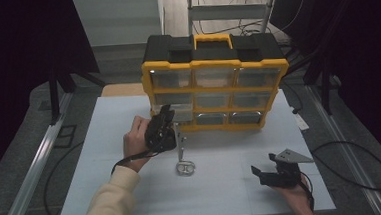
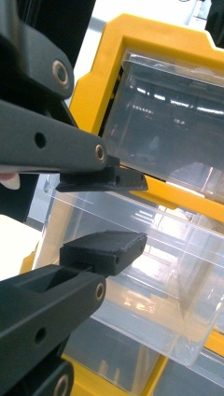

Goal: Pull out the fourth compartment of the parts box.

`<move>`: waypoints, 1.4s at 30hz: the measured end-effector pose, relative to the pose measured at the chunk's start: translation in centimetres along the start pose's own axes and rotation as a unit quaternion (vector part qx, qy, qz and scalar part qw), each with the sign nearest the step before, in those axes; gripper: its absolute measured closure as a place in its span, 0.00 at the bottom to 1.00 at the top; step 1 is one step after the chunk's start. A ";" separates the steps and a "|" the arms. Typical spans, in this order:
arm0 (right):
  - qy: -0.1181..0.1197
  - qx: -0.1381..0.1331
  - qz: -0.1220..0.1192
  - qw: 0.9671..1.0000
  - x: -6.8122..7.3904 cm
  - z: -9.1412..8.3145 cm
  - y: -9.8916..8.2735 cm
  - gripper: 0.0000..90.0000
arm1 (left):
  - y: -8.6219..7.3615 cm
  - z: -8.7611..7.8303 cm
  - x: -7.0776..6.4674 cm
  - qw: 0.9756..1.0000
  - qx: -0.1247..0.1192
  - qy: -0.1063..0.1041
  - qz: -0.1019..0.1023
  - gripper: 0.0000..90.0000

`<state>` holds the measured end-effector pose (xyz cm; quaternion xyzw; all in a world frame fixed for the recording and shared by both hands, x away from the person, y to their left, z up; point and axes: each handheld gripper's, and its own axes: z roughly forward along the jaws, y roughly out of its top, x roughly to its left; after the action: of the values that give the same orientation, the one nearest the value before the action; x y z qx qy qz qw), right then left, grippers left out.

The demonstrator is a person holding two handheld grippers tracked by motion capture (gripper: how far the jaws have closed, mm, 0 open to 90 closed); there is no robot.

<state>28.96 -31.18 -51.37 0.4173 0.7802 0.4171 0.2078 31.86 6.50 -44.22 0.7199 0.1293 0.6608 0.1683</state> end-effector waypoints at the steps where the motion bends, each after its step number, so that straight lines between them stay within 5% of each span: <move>1: 0.001 -0.002 0.000 1.000 0.0 0.0 0.0 0.16 | 0.0 -0.1 0.0 1.000 0.000 -0.001 0.002 0.78; 42: 0.011 -0.010 -0.007 1.000 0.2 -0.2 0.2 0.15 | -0.2 -1.1 0.0 1.000 -0.009 -0.003 0.005 0.78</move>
<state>28.85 -31.04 -51.12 0.4049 0.7811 0.4282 0.2064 30.76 6.76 -44.24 0.7211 0.1194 0.6606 0.1713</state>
